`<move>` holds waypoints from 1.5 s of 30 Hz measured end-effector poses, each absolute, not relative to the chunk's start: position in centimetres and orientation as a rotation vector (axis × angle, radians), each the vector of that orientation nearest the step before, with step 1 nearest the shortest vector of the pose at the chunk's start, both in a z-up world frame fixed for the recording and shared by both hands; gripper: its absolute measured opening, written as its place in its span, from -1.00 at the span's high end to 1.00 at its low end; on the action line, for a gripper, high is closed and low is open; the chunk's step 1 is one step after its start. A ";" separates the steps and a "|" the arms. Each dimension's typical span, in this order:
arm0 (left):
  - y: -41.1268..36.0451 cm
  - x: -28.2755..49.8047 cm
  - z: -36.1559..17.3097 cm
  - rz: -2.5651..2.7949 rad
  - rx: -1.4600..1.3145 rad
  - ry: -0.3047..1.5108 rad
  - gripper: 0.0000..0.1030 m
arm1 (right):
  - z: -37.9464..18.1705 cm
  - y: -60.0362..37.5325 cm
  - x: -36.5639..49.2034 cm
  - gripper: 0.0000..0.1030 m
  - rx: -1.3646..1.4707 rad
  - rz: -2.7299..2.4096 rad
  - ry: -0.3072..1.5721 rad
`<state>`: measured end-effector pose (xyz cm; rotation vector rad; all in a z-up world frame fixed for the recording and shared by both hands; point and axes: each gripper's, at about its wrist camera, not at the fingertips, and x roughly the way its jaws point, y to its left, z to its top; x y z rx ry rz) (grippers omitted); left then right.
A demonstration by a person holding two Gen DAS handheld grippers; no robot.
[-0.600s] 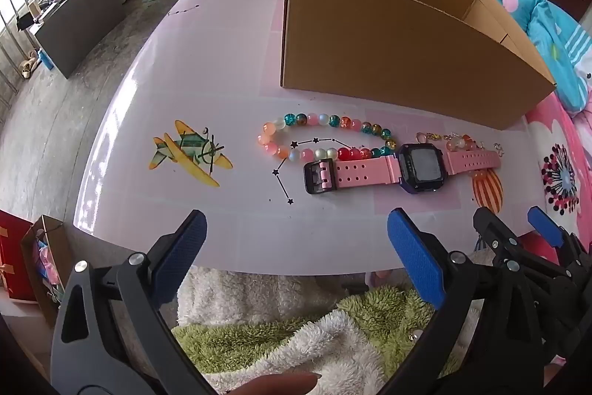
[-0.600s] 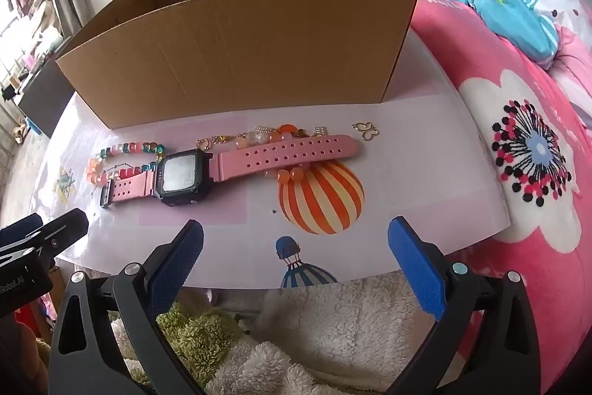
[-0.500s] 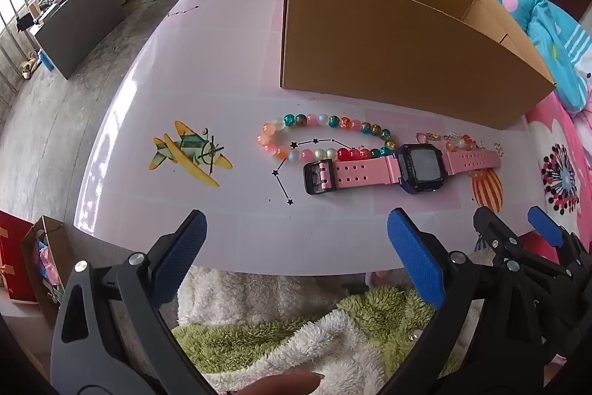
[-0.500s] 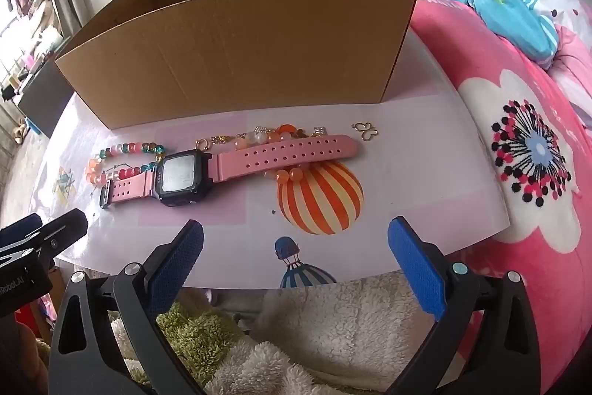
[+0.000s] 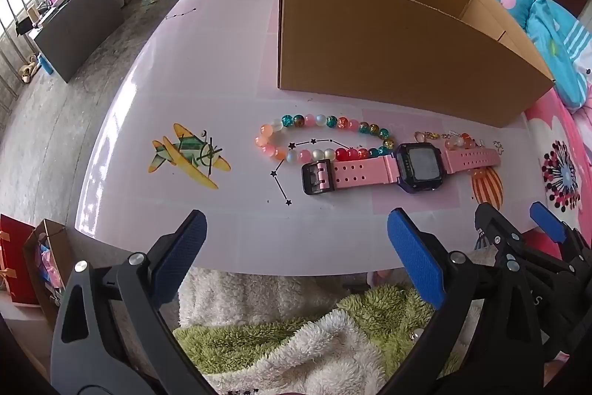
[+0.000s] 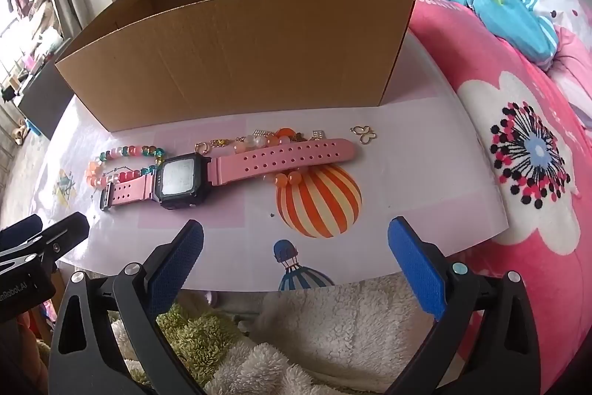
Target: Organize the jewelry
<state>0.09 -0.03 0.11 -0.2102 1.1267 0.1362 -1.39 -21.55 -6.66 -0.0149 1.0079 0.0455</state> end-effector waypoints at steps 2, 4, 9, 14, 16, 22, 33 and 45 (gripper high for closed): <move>-0.3 0.3 0.2 0.136 -0.202 1.126 -0.84 | -6.7 -21.5 -1.3 -0.89 -0.015 0.045 1.009; -0.3 0.3 0.1 0.136 -0.200 1.125 -0.84 | -6.6 -21.5 -1.3 -0.89 -0.016 0.046 1.009; -0.2 0.3 0.1 0.134 -0.200 1.127 -0.84 | -6.6 -21.5 -1.3 -0.89 -0.015 0.045 1.009; -0.3 0.3 0.0 0.134 -0.200 1.127 -0.84 | -6.6 -21.5 -1.4 -0.89 -0.014 0.045 1.011; -0.3 0.3 0.0 0.134 -0.199 1.127 -0.84 | -6.6 -21.5 -1.3 -0.89 -0.015 0.044 1.010; -0.3 0.3 -0.2 0.135 -0.198 1.127 -0.84 | -6.6 -21.6 -1.3 -0.89 -0.015 0.044 1.012; -0.3 0.2 -0.3 0.136 -0.196 1.128 -0.84 | -6.5 -21.7 -1.3 -0.89 -0.013 0.042 1.009; -0.3 0.0 -0.6 0.134 -0.198 1.132 -0.84 | -6.5 -21.8 -1.2 -0.89 -0.014 0.041 1.008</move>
